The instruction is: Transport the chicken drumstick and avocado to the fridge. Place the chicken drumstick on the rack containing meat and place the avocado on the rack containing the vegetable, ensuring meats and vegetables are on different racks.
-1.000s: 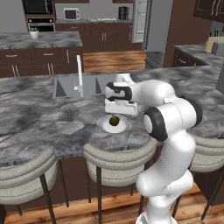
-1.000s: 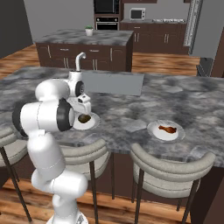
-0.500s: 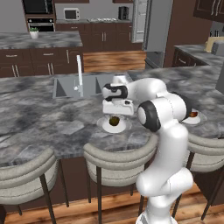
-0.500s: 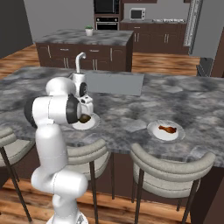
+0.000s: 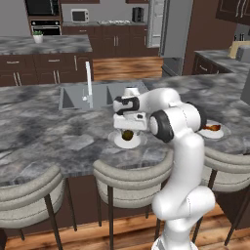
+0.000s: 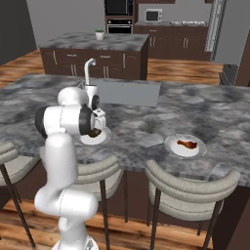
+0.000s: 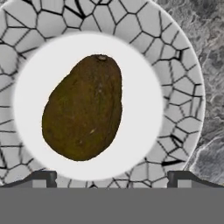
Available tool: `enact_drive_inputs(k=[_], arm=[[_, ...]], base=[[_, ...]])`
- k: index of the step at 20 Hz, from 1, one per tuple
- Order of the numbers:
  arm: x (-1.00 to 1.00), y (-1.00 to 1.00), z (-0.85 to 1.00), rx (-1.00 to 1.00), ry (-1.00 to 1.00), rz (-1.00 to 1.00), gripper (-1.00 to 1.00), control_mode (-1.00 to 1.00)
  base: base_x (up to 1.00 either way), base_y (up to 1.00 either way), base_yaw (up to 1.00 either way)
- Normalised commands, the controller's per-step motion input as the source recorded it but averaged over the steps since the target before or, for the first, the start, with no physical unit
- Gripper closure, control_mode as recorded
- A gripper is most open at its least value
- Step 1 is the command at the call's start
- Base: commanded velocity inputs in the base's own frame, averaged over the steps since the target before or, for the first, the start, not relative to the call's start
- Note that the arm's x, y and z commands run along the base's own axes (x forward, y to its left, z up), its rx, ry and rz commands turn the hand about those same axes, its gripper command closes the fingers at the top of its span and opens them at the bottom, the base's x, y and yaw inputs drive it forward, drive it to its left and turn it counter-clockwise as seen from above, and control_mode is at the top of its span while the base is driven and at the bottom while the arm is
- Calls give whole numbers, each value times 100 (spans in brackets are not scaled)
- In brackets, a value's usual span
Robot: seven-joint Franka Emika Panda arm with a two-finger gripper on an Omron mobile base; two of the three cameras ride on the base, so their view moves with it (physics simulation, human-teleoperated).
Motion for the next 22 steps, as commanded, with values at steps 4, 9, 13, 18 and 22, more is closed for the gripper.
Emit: enact_drive_inputs(k=[4, 9, 13, 18, 22], arm=[[34, 0, -25, 0, 0, 0, -100, -100], [36, 8, -24, 0, 0, 0, -100, -100], [28, 6, -26, 0, 0, 0, -100, -100], [1, -4, -39, 0, 3, 0, -100, -100], [0, 0, -42, 0, 0, 0, -100, -100]], base=[[0, 0, 0], [0, 0, 0], [0, 0, 0], [0, 0, 0], [0, 0, 0]])
